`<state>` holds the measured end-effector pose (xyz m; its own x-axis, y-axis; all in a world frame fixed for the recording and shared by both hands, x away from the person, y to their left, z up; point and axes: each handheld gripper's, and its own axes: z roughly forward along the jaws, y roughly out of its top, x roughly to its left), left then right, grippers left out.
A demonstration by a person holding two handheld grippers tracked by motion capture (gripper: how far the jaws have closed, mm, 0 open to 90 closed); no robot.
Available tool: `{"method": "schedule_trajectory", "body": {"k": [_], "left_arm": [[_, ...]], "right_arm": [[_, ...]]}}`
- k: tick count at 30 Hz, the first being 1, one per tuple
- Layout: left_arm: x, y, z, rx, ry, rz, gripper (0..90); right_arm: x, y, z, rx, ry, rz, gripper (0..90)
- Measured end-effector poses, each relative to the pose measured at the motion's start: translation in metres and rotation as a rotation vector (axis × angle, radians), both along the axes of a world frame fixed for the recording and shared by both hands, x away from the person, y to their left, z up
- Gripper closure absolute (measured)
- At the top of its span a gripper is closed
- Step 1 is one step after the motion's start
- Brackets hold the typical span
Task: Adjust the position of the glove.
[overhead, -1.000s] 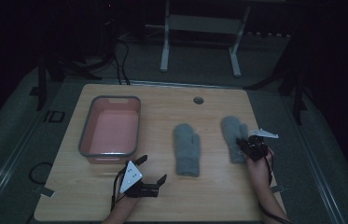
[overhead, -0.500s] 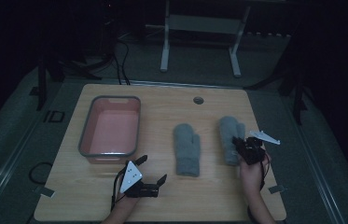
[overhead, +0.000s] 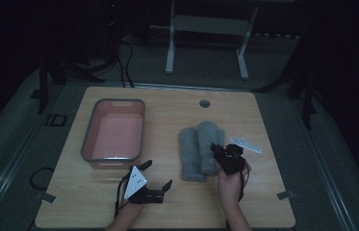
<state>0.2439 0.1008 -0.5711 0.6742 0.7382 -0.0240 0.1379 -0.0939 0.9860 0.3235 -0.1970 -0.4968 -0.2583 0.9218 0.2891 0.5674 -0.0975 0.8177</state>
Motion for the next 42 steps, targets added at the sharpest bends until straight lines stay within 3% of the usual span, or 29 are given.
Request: {"method": "schedule_trajectory", "body": {"k": [1,4,16,20,24,30,33,39,42], "left_arm": [[0.0,0.0,0.0,-0.001,0.0,0.0,2.4],[0.0,0.0,0.0,-0.003,0.003,0.002,2.4],[0.0,0.0,0.0,-0.004,0.002,0.001,2.4],[0.0,0.0,0.0,-0.005,0.005,0.002,2.4],[0.0,0.0,0.0,-0.003,0.005,0.003,2.4],[0.0,0.0,0.0,-0.004,0.007,0.005,2.4],[0.0,0.0,0.0,-0.004,0.007,0.005,2.4],[0.0,0.0,0.0,-0.002,0.005,0.005,2.4],[0.0,0.0,0.0,-0.002,0.006,0.005,2.4]], "right_arm": [[0.0,0.006,-0.001,0.013,0.007,0.007,83.3],[0.001,0.024,-0.001,-0.008,0.0,0.021,83.3],[0.0,0.052,-0.016,0.0,0.03,0.047,83.1],[0.001,0.055,-0.02,-0.015,0.035,0.043,82.9],[0.003,0.057,-0.034,-0.026,0.074,0.04,82.3],[0.003,0.056,-0.038,-0.033,0.075,0.043,77.7],[0.003,0.056,-0.038,-0.019,0.075,0.052,71.7],[0.001,0.053,-0.027,-0.021,0.059,0.076,69.2],[0.003,0.047,-0.02,-0.022,0.049,0.091,60.4]]}}
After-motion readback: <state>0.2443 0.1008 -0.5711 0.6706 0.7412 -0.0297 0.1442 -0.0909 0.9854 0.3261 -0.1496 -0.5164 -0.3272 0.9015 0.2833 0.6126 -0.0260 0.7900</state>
